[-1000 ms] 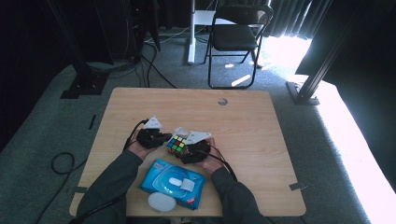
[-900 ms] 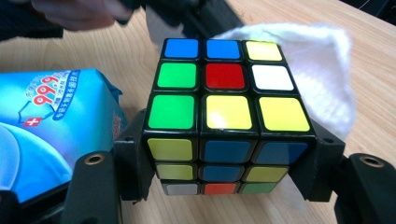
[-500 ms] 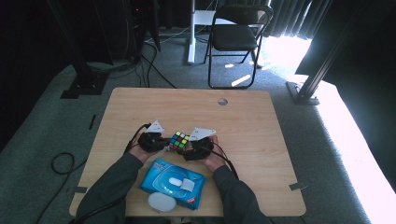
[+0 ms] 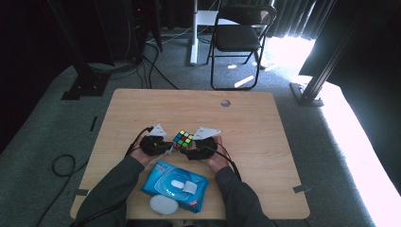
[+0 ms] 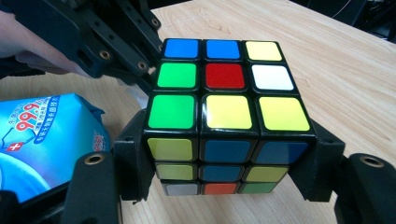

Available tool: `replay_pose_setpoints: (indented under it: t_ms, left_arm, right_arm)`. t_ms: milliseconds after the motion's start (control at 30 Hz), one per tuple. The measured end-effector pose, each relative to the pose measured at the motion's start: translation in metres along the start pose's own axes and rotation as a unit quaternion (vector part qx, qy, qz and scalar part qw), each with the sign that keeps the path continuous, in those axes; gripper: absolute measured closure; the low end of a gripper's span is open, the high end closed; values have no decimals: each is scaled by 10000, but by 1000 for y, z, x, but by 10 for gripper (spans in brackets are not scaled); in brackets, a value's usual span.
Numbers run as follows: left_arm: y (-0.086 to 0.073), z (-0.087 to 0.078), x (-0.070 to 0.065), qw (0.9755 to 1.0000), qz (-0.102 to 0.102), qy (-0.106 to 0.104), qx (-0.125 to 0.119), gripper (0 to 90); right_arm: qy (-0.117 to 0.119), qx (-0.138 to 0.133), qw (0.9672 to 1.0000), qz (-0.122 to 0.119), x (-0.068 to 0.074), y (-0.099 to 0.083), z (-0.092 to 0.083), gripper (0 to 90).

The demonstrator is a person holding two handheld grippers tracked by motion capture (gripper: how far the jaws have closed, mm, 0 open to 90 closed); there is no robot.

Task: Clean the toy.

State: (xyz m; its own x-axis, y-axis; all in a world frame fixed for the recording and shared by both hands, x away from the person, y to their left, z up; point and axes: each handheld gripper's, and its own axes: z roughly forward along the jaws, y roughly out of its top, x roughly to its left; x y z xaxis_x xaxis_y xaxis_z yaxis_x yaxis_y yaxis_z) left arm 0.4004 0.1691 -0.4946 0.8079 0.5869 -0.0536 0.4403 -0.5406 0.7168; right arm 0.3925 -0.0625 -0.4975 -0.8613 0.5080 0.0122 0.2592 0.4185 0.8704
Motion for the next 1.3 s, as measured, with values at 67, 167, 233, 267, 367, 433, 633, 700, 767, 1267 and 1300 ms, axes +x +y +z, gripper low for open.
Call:
replay_pose_setpoints:
  t_ms: [67, 167, 233, 267, 367, 433, 633, 700, 767, 1267, 1300]
  left_arm:
    - [2, -2, 1, 9999, -44, -48, -113, 865]
    - [6, -6, 2, 9996, -86, -38, -276, 865]
    - [8, -8, 4, 9992, -114, -40, -369, 865]
    - [9, -9, 4, 9989, -159, -43, -446, 864]
    - [10, -10, 6, 9984, -204, -12, -518, 861]
    - [10, -7, 8, 9986, -228, -14, -474, 860]
    - [5, 1, 8, 9998, -145, -49, -149, 862]
    - [4, 3, 7, 9999, -124, -39, -80, 862]
    - [3, 3, 7, 9999, -120, -66, -70, 862]
    - [3, 1, 6, 9997, -133, -86, -174, 863]
    - [3, 1, 6, 9997, -135, -96, -186, 862]
  right_arm:
    - [36, 36, 10000, 19, 0, -1, 0, 341]
    - [113, 73, 9999, -39, 2, -2, 2, 341]
    - [145, 89, 9998, -68, 5, -2, 3, 341]
    - [153, 88, 9998, -78, 5, -2, 3, 341]
    - [235, 85, 9996, -98, 7, -2, 5, 341]
    - [250, 90, 9996, -120, 9, -1, 6, 341]
    - [221, 45, 9997, -58, 7, 0, 4, 341]
    - [202, 22, 9998, -28, 5, 0, 3, 341]
    - [175, -1, 9998, 19, 3, 0, 1, 341]
    - [-181, -252, 9991, 278, -5, 5, -7, 341]
    - [-199, -298, 9988, 325, -6, 5, -8, 341]
